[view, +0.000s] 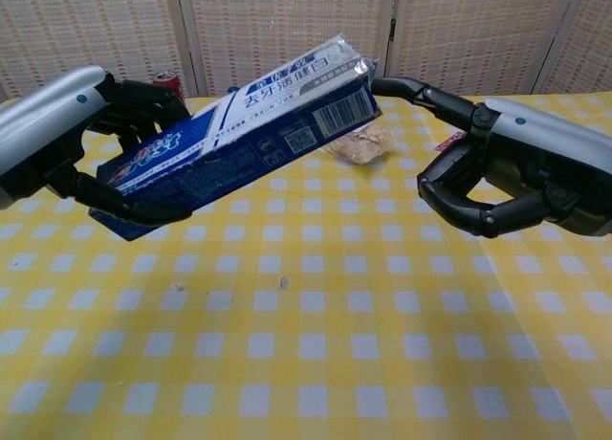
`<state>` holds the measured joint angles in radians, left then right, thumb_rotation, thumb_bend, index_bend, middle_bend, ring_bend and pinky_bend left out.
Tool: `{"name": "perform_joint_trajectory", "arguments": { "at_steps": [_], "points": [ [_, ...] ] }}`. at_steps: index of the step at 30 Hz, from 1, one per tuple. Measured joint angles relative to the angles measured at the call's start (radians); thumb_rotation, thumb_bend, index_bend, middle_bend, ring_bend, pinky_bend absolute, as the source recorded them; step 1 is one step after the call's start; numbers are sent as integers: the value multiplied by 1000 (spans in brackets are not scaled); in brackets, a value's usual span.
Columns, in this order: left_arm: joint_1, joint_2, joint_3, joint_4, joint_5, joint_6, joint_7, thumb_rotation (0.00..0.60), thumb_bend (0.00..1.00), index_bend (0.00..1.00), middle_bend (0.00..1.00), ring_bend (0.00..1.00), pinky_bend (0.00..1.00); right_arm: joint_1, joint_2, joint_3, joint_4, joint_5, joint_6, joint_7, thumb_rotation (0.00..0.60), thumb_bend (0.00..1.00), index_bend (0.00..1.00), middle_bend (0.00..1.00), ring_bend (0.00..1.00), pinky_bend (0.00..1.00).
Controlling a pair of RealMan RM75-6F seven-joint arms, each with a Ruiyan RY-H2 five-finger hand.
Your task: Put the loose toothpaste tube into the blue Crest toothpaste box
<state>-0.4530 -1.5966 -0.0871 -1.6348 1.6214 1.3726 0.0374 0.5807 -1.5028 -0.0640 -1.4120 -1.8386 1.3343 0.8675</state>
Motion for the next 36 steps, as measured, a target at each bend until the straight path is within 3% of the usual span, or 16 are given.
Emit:
{"name": "perform_joint_trajectory", "arguments": {
  "at_steps": [6, 13, 21, 25, 29, 31, 33, 36],
  "points": [
    [-1, 2, 3, -1, 9, 3, -8, 600, 202, 701, 766, 614, 678, 32, -1, -18, 10, -14, -17, 77, 600, 740, 0, 862, 842, 932],
    [0, 2, 7, -3, 21, 13, -15, 600, 201, 703, 770, 617, 680, 81, 4, -45, 21, -30, -37, 163, 600, 747, 0, 862, 841, 931],
    [8, 11, 0, 7, 16, 30, -32, 600, 201, 704, 770, 617, 680, 42, 28, -52, 25, -30, 72, 158, 600, 747, 0, 855, 833, 928],
    [13, 17, 7, 13, 21, 36, -39, 600, 201, 704, 770, 617, 680, 8, 69, -58, 24, -30, 134, 129, 600, 747, 0, 800, 800, 893],
    [20, 20, 26, 26, 40, 44, -41, 600, 201, 704, 770, 617, 680, -19, 115, -65, 20, -24, 158, 71, 600, 748, 0, 629, 632, 731],
    [24, 20, 35, 39, 43, 44, -41, 600, 201, 704, 770, 617, 680, -29, 139, -73, 18, -19, 155, 29, 600, 726, 0, 468, 480, 568],
    [26, 17, 44, 57, 43, 38, -41, 600, 202, 704, 770, 617, 680, -35, 176, -88, 11, -13, 132, -28, 600, 591, 0, 227, 266, 333],
    [27, 7, 57, 89, 36, 18, -41, 600, 201, 704, 770, 617, 680, -42, 240, -109, -15, 10, 68, -142, 600, 517, 0, 43, 90, 124]
  ]
}}
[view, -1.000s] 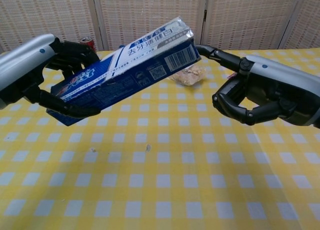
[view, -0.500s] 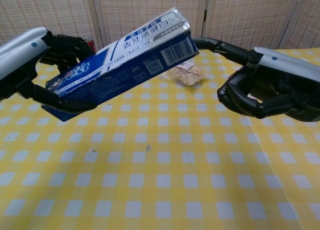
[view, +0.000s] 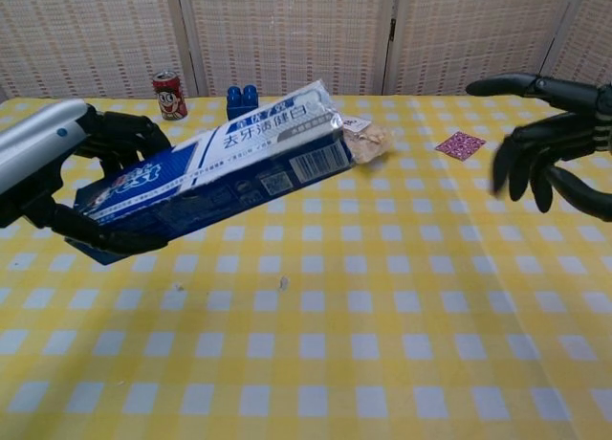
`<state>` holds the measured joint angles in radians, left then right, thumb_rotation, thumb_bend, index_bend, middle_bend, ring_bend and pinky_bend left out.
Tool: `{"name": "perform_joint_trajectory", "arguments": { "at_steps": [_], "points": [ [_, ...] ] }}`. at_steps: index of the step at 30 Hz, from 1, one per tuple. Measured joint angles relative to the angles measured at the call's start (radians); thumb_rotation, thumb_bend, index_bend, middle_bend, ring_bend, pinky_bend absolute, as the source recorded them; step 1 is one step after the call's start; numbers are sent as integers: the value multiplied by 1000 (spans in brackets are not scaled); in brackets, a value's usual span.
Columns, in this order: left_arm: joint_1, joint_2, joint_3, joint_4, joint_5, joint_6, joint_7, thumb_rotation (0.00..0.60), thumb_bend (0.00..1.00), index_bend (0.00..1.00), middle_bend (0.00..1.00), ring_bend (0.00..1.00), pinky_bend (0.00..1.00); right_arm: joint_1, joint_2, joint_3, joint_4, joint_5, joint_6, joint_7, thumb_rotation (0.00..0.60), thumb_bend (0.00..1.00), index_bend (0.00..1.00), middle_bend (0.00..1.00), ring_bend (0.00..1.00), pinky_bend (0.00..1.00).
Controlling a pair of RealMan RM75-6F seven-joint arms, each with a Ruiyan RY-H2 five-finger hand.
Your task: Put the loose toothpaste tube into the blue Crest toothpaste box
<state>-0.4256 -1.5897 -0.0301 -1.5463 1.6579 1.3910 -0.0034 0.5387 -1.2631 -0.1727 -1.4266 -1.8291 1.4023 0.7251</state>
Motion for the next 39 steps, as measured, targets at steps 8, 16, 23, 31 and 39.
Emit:
{"name": "perform_joint_trajectory", "arguments": {
  "at_steps": [8, 16, 23, 31, 39],
  "points": [
    [3, -50, 19, 110, -27, -40, -35, 600, 201, 704, 770, 617, 681, -82, 129, -18, -120, 158, -89, -435, 600, 516, 0, 0, 0, 0],
    [-16, -128, 22, 260, -54, -107, -86, 600, 201, 704, 770, 616, 680, -216, 203, 1, -186, 286, -63, -620, 600, 516, 0, 0, 0, 0],
    [-47, -206, 17, 407, -71, -166, -113, 600, 200, 667, 768, 592, 666, -253, 211, 31, -155, 296, -43, -588, 600, 516, 0, 0, 0, 0],
    [-74, -222, 24, 435, -84, -233, -152, 600, 197, 186, 225, 93, 116, -274, 221, 58, -135, 281, -44, -538, 600, 516, 0, 0, 0, 0],
    [-62, -181, 26, 367, -55, -144, -142, 600, 196, 5, 54, 0, 0, -306, 232, 77, -139, 276, -16, -532, 600, 516, 0, 0, 0, 0]
  ]
}}
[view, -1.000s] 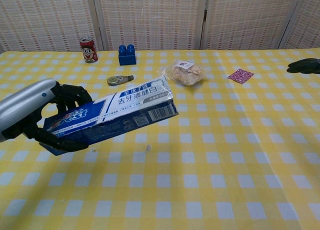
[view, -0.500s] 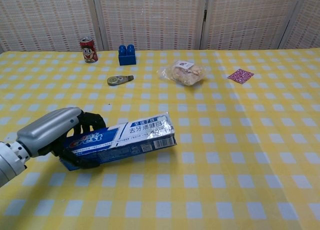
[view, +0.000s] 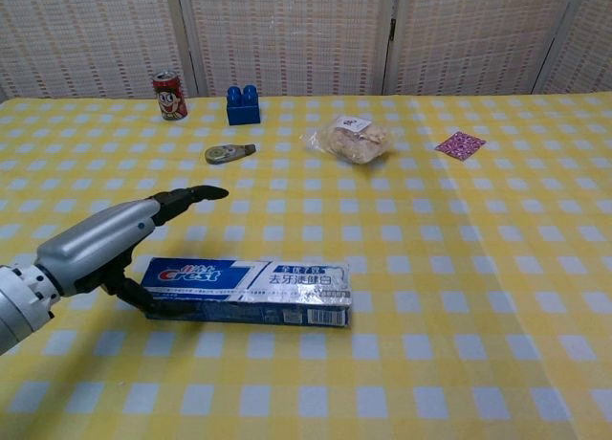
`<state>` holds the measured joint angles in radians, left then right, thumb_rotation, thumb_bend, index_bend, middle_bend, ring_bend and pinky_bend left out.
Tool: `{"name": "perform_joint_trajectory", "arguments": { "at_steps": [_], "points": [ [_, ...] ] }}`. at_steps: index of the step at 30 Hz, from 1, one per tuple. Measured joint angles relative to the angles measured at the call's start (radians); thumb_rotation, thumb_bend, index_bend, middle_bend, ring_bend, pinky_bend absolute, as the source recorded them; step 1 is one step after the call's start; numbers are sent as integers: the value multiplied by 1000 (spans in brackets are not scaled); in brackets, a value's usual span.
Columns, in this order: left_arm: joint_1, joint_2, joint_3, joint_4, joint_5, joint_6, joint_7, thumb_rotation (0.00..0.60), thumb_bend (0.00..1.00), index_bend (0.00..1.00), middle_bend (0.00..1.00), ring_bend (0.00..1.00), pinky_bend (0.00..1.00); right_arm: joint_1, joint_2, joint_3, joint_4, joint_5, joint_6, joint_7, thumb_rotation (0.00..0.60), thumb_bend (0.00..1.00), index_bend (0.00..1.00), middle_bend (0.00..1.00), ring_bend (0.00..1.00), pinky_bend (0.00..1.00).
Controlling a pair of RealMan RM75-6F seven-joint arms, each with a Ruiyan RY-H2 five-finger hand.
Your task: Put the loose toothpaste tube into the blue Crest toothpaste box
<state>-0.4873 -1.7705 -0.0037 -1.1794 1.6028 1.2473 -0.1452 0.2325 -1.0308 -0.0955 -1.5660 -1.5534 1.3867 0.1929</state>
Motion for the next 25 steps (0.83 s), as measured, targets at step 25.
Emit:
{"name": "perform_joint_trajectory", "arguments": {
  "at_steps": [25],
  "points": [
    [415, 469, 15, -392, -88, 528, 352, 600, 198, 67, 109, 4, 0, -70, -60, 55, -42, 1, 60, -287, 600, 357, 0, 0, 0, 0]
  ]
}}
